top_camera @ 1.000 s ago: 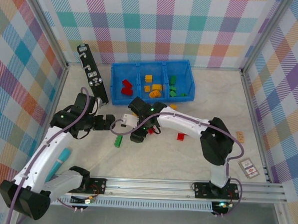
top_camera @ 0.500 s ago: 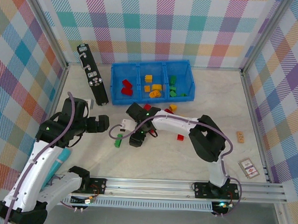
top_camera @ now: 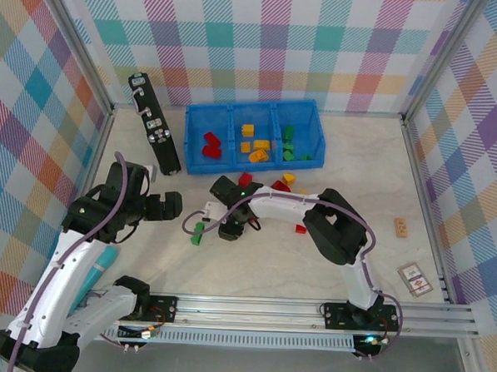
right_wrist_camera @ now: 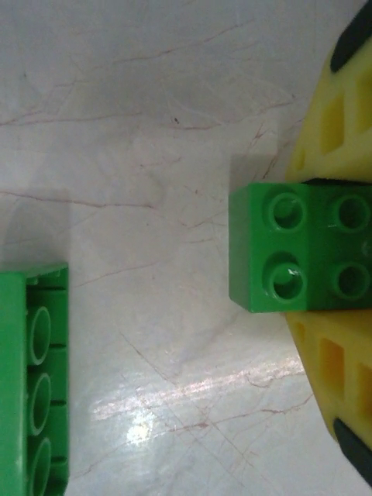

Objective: Sort the legos into containers by color
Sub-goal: Pick up the lego from the center of the table.

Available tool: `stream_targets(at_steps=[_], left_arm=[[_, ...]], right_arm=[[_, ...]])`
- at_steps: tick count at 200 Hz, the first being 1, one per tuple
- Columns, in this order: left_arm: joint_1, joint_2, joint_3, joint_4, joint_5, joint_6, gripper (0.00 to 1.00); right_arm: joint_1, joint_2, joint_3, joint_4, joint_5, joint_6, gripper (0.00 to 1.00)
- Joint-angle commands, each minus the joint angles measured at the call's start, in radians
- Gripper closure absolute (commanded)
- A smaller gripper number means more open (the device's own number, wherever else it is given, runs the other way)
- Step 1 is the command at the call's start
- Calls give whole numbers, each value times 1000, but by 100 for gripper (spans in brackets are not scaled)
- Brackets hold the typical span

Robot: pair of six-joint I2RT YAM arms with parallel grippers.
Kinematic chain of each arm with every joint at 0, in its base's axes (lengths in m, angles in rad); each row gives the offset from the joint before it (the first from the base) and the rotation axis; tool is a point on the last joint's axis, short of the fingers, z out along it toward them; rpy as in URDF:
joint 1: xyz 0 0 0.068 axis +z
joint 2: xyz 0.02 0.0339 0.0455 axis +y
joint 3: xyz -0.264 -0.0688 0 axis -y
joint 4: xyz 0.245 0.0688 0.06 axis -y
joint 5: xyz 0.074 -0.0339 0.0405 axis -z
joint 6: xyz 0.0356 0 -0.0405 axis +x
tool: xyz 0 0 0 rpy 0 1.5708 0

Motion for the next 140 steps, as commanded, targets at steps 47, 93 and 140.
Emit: stream_targets(at_steps=[47, 93, 140], left_arm=[[-5, 12, 21, -13, -20, -22, 0], [-5, 34, 23, 6, -14, -17, 0], [-5, 56, 34, 11, -16, 0, 0]], right_arm=[[-59, -142, -74, -62, 28, 76, 78], [-254, -321, -34, -104, 47, 185, 78], [-444, -262, 132, -158, 138, 249, 76]])
